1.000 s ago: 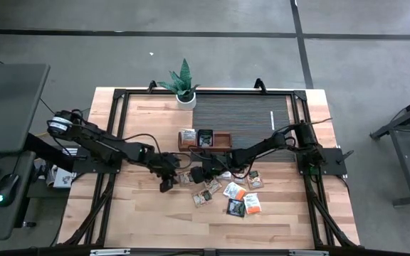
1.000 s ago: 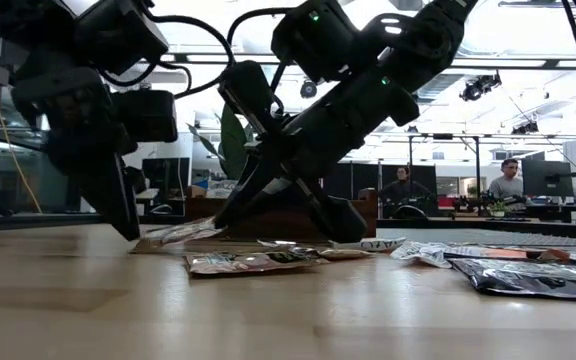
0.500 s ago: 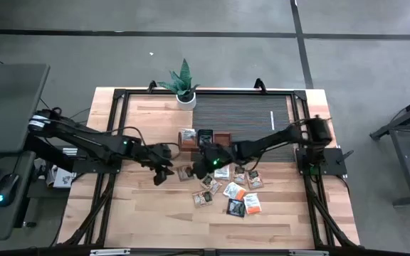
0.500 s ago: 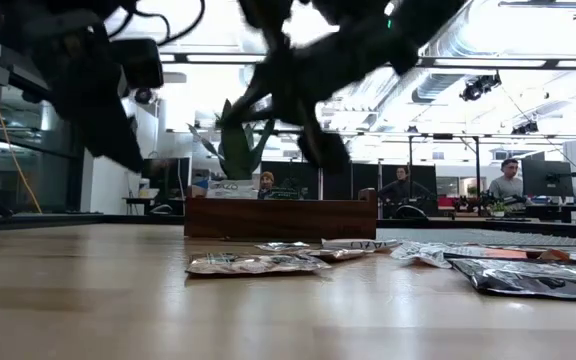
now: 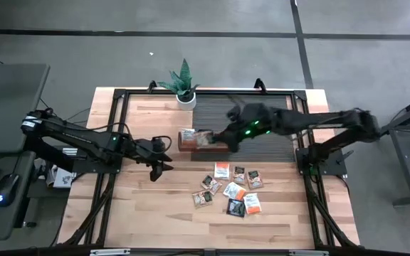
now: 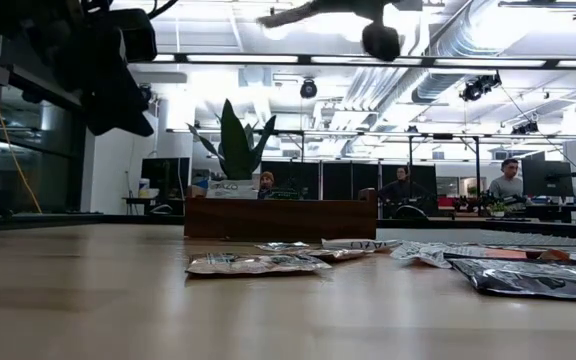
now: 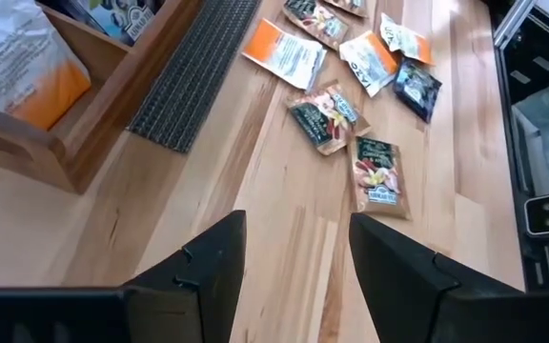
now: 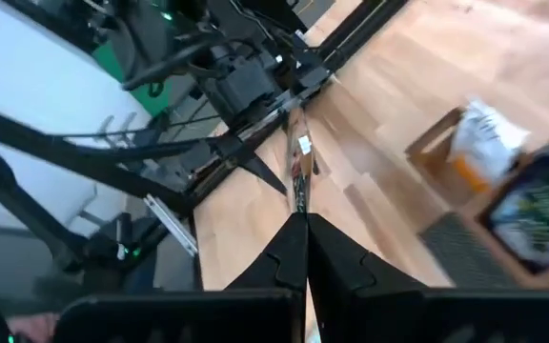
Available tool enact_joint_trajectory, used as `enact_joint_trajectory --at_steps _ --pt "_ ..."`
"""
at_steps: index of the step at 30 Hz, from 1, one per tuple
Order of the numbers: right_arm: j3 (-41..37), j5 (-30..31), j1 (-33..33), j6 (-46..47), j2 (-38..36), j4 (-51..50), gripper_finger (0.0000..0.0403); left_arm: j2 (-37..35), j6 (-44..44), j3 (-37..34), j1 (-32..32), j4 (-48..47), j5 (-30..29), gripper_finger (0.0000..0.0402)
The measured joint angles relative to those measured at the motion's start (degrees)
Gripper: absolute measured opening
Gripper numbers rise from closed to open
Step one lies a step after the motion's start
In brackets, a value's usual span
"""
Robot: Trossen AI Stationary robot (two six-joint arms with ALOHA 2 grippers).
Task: Pick & Place Tea
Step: Put the brown tea bag into the right section of the wooden organizer
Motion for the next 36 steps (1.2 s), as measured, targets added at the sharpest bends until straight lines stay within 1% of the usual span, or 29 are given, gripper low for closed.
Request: enact_joint_trajectory --at_steps 3,5,8,12,14,17,20,24,29,32,36 --pt "4.1 -0.9 -2.1 -4.7 -2.6 -10.8 0.0000 0.1 -0.4 0.0 0.0 0.0 0.3 0.0186" --pt "9.3 -1.1 -3.3 -8.8 -2.7 -18.7 0.0000 0.1 -0.5 0.0 0.0 0.1 0.3 0.0186" --pt "19.1 -1.2 -5.4 -15.5 -0.9 -29.5 0.0000 0.1 -1.2 0.0 0.0 0.2 0.1 0.0186" --pt "32.8 -1.1 -8.6 -24.3 4.4 -43.6 0.0000 0.1 -1.8 0.0 0.0 0.4 0.0 0.0186" --pt "38.8 -0.9 -9.6 -30.6 7.6 -48.3 0.0000 0.1 -2.1 0.0 0.0 0.4 0.1 0.0186" --pt "46.1 -0.7 -10.4 -39.6 13.2 -54.0 0.0000 0.1 -2.1 0.0 0.0 0.3 0.1 0.0185" --pt "51.9 -0.4 -11.2 -45.2 19.5 -60.1 0.0000 0.1 -2.1 0.0 0.0 0.3 0.1 0.0186" --pt "57.8 0.6 -11.7 -48.7 27.8 -68.4 0.0000 0.1 -2.9 0.0 0.0 -0.1 0.1 0.0185" --pt "61.9 1.1 -11.6 -50.4 35.6 -73.5 0.0000 0.1 -3.1 0.0 0.0 0.0 0.1 0.0185" --pt "62.3 1.1 -11.6 -51.5 37.8 -74.4 0.0000 0.1 -3.2 0.0 0.0 0.0 0.1 0.0185" --pt "61.5 1.5 -11.6 -53.2 38.5 -74.5 0.0000 0.1 -3.4 0.0 0.0 0.0 0.1 0.0185"
